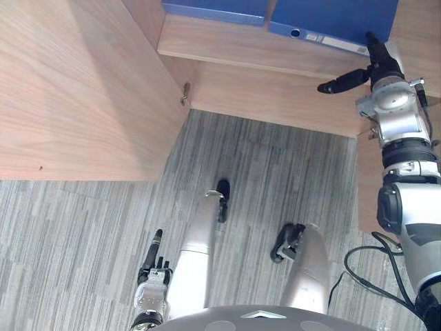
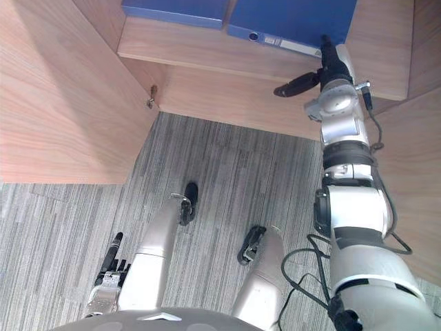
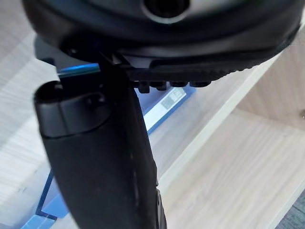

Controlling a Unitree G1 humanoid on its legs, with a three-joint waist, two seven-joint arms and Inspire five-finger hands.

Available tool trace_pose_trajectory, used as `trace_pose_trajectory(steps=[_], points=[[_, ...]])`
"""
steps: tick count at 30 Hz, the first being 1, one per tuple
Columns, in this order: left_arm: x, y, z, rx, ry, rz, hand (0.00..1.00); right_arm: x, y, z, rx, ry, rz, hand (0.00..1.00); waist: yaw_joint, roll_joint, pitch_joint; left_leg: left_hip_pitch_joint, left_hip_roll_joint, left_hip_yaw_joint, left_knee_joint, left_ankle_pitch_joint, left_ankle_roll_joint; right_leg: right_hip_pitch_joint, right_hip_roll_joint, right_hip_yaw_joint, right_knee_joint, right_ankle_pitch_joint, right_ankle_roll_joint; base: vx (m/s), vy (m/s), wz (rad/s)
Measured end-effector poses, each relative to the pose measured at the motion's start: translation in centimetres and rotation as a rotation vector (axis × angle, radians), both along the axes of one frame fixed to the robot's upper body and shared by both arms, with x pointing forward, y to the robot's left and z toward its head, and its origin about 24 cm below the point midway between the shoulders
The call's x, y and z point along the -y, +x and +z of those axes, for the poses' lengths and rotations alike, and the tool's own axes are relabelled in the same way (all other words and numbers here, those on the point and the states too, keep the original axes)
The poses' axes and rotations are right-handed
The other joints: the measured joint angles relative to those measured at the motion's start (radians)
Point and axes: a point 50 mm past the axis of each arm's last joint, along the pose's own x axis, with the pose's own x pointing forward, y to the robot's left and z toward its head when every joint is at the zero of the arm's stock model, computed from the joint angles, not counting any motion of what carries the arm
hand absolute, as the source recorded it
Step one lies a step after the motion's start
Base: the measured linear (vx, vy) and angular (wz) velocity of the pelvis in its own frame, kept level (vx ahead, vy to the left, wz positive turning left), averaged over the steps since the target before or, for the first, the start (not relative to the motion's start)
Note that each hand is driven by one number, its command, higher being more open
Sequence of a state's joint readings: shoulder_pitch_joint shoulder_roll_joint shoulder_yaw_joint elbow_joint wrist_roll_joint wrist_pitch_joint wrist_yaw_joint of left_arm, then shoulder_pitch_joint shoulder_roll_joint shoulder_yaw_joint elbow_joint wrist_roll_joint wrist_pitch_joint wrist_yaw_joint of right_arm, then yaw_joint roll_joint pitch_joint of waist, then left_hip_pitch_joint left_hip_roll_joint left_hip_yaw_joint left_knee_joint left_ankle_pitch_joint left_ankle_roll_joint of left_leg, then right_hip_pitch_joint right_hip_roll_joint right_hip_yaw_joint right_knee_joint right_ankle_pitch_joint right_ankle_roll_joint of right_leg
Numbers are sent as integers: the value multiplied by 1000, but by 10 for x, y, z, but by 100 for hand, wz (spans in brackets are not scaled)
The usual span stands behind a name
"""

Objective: Walk over to the cabinet, pick up the folder, carry it to the office cabinet, place the folder inside the office cabinet, then close the office cabinet door

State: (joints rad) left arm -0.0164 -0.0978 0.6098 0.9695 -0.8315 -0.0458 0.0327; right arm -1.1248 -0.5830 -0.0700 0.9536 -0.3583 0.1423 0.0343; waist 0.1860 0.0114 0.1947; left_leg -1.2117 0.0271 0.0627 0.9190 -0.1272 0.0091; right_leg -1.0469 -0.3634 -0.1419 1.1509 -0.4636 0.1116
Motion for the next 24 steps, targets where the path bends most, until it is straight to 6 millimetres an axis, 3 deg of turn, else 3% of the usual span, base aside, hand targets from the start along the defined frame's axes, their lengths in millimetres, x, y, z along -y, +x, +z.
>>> trace_pose_trajectory(steps=[7, 15, 20, 24], points=[[0, -4, -2, -12, -9, 12, 100, -20, 8, 14, -23, -106, 43, 100, -2, 2, 18, 0, -1, -8, -14, 7, -9, 0, 0, -11, -3, -1, -3, -9, -6, 2], [-2, 2, 0, 6, -12, 28, 100, -23, 9, 13, -16, -130, 39, 100, -13, 2, 20, 12, 0, -15, -40, 20, -11, 17, 6, -25, -29, 8, -7, 0, 0, 0], [0, 18, 5, 20, -8, 20, 100, -32, 12, -12, -57, -65, -9, 100, -24, 5, 32, 114, 2, -18, -141, 46, -17, 123, 17, -56, -136, 45, -13, 22, 7, 0], [0, 25, 8, 23, 2, 10, 100, -24, 8, -26, -77, -34, -116, 100, -25, 5, 32, 232, 1, -10, -266, 85, -9, 236, 29, -83, -265, 91, -17, 73, 7, -3]])
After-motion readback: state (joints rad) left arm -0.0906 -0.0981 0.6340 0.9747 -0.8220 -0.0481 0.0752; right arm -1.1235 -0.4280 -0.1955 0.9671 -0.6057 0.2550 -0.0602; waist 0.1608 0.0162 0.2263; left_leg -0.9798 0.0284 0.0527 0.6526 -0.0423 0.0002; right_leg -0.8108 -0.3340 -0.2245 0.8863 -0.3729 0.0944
